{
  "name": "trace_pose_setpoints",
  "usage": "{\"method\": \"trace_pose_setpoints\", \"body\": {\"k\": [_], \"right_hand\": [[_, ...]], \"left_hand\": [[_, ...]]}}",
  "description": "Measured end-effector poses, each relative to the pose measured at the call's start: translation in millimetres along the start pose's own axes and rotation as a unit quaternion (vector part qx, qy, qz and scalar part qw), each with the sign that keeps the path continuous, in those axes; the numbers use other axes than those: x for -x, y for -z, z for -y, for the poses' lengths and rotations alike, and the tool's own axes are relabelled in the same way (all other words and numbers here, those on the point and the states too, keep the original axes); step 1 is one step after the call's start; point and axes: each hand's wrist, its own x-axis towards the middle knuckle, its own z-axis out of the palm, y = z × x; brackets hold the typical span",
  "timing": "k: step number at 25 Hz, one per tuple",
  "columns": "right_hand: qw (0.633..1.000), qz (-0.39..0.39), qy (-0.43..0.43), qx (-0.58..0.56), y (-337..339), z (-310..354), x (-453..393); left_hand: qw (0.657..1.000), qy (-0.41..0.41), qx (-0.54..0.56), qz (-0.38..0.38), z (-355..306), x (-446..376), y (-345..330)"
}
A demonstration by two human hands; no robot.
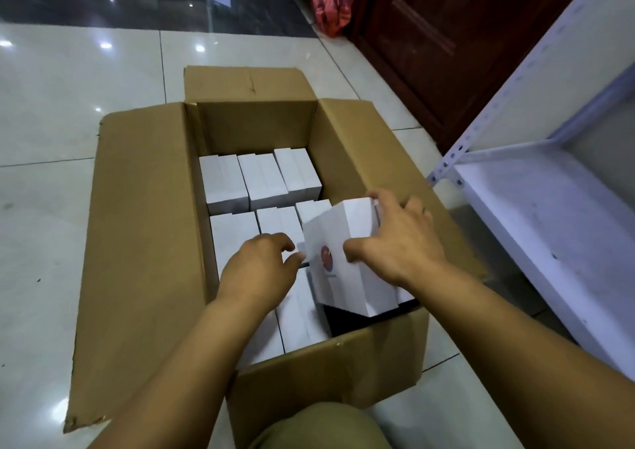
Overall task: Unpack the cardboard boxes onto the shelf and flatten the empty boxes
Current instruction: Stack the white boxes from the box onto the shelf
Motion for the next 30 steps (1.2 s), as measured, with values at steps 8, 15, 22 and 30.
{"method": "trace_pose_setpoints", "body": {"k": [8, 15, 22, 30], "right_hand": [[0.954, -0.136, -0.048, -0.262, 6, -16, -8], [0.892, -0.160, -0.077, -0.416, 6, -31, -28], [0.869, -0.122, -0.074, -0.473, 36, -57, -18], [0.847, -0.188, -0.032, -0.496, 90, -90, 36]], "left_hand": [[0.994, 0.052, 0.096, 0.026, -27, -27, -4], [0.925, 0.089, 0.349, 0.121, -70, -40, -6], [0.840, 0.080, 0.532, 0.074, -114, -48, 4], [0.848, -0.042, 0.527, 0.030, -174, 1, 18]]}}
